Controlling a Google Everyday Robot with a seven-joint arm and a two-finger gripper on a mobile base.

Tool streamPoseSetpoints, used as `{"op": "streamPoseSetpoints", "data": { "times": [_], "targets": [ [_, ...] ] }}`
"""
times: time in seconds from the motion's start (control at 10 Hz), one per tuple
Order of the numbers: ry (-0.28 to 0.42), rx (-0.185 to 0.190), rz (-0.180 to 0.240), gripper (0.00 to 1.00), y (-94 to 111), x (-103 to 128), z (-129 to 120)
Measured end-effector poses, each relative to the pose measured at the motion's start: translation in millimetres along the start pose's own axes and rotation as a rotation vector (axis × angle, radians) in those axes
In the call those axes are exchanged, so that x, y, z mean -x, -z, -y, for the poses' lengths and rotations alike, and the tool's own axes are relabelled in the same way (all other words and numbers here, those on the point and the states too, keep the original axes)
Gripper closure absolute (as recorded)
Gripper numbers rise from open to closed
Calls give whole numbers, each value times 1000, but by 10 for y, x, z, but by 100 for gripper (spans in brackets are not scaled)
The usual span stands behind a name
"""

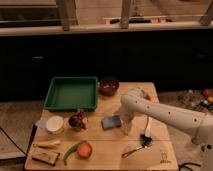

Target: Wipe table surface with sponge

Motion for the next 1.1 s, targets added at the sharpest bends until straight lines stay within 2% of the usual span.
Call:
{"op": "streamPoseSetpoints", "data": {
  "times": [0.5, 0.6, 0.7, 0.8, 1.0, 1.1],
  "targets": [
    [27, -5, -5, 20, -32, 252, 128],
    [35, -4, -5, 24, -40, 285, 143],
    [39, -4, -8, 30, -43, 302, 155],
    [43, -4, -9, 43, -43, 315, 163],
    [46, -1, -9, 61, -39, 310, 159],
    [47, -1, -9, 73, -37, 303, 152]
  ]
}}
